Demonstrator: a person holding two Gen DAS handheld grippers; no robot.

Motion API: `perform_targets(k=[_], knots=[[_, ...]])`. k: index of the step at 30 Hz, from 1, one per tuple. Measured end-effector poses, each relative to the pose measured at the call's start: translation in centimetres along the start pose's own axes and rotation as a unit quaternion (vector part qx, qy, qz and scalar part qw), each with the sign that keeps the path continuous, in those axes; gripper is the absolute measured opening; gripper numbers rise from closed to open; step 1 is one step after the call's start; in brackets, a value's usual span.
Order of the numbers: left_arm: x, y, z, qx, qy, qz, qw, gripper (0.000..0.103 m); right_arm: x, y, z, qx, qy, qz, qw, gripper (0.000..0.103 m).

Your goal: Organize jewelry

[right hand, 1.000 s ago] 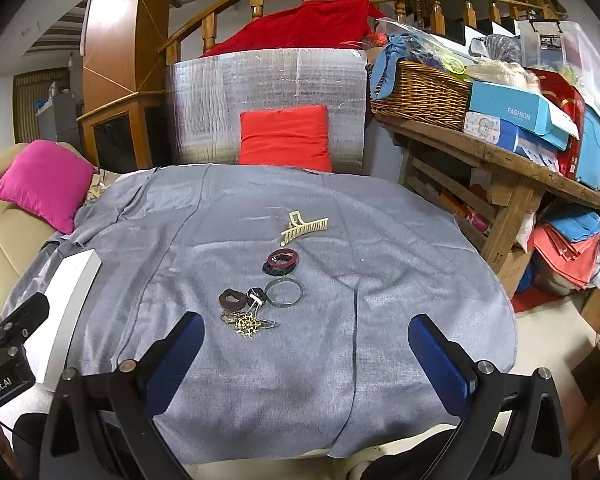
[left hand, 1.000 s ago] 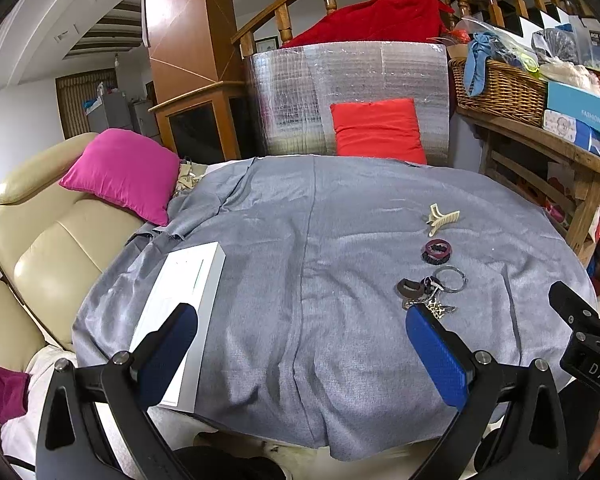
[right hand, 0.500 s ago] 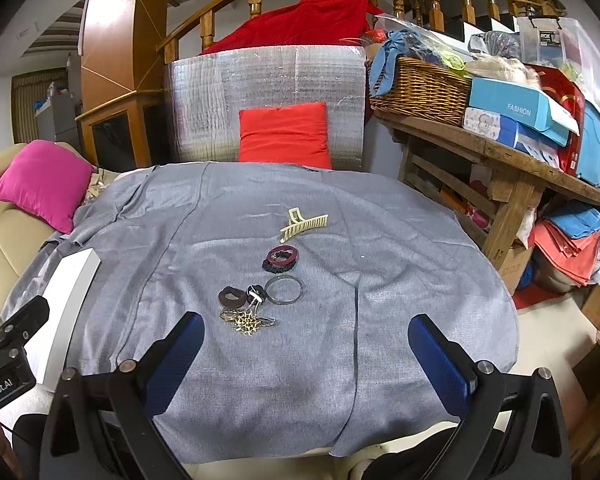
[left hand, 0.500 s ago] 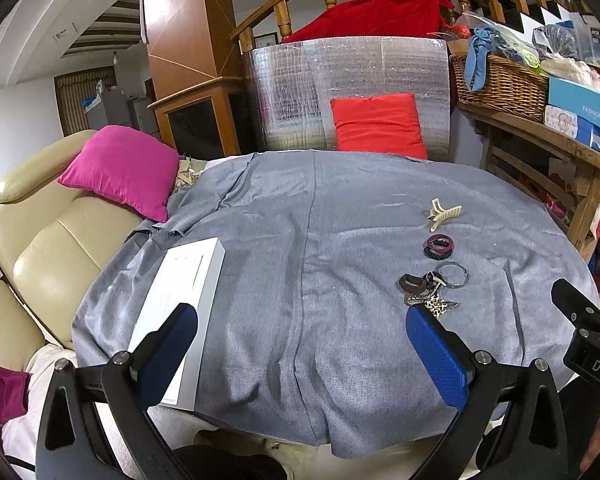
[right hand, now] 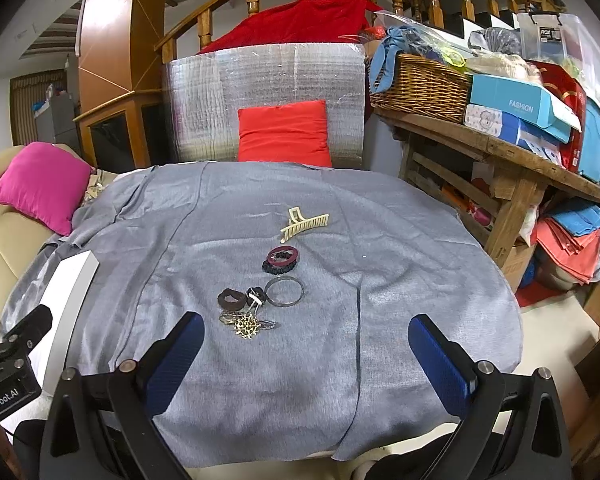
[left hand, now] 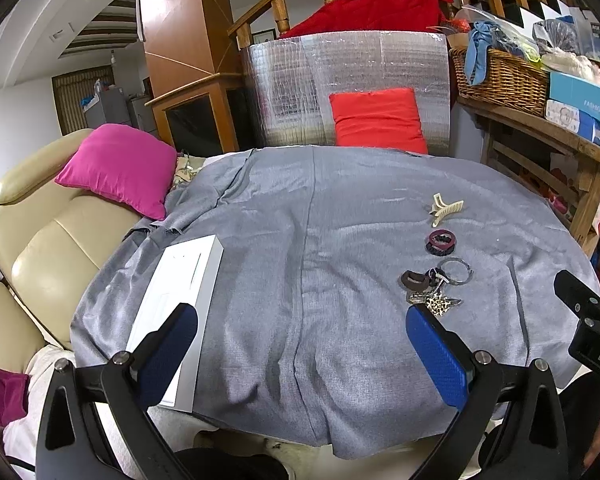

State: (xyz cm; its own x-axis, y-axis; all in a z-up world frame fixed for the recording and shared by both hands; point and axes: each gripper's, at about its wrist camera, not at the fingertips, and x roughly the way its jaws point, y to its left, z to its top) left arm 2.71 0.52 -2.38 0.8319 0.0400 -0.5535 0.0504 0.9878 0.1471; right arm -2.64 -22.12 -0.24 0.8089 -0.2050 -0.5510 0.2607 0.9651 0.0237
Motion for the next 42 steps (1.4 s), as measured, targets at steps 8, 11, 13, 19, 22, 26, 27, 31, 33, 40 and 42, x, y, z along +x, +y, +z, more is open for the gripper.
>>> perform_targets(k=[8,11,13,19,22,26,27,31,33,40,42], knots=[[0.9,-0.1,0.1,0.001,0.006,0.002,1.0,0.103,0.9,-0.3,0.5,0.006,0.003,0.001,1.0,0.103],[1.3,-0.2,0.2,0.002,0.008,0.003,1.0,0.103,1.3,-0.4,0.6,0.008,0.003,0.001,1.0,0.103],[1.5,-0.3,0.3,0.003,0.009,0.004,0.9999,0.103,1.6,-0.4,0.8,0.008,0.004,0.001,1.0,0.103],[3.3,-0.7,0.7,0.008,0.018,0.008,0.9998,0.103,2.9,-1.0,2.1,0.018,0.003,0.006,1.0,0.103],[5.3,-1.0,1.1,0.009,0.036,0.003,0.9993,0.103,4.5,-1.8,3.3,0.032,0.007,0.011,0.999,0.103],[10.7,-2.0,1.9,0.004,0.082,-0.018,0.9965,0.103,8.3,-3.3,4.9,0.068,0.028,0.041,0.996,0.103],[12.1,-2.3,2.1,0.003,0.094,-0.019,0.9954,0.103,9.3,-3.7,5.2,0.08,0.033,0.048,0.995,0.103],[16.9,-3.2,2.6,-0.014,0.122,-0.033,0.9918,0.103,14.4,-5.2,6.3,0.139,0.064,0.096,0.984,0.103],[18.9,-3.4,2.9,-0.024,0.123,-0.032,0.9916,0.103,17.0,-5.6,6.6,0.161,0.076,0.114,0.977,0.1],[21.7,-3.0,2.7,-0.032,0.111,-0.001,0.9933,0.103,26.3,-5.9,8.4,0.221,0.12,0.181,0.951,0.077],[22.5,-3.0,2.7,-0.036,0.117,-0.011,0.9924,0.103,28.9,-6.0,9.0,0.242,0.126,0.195,0.942,0.077]])
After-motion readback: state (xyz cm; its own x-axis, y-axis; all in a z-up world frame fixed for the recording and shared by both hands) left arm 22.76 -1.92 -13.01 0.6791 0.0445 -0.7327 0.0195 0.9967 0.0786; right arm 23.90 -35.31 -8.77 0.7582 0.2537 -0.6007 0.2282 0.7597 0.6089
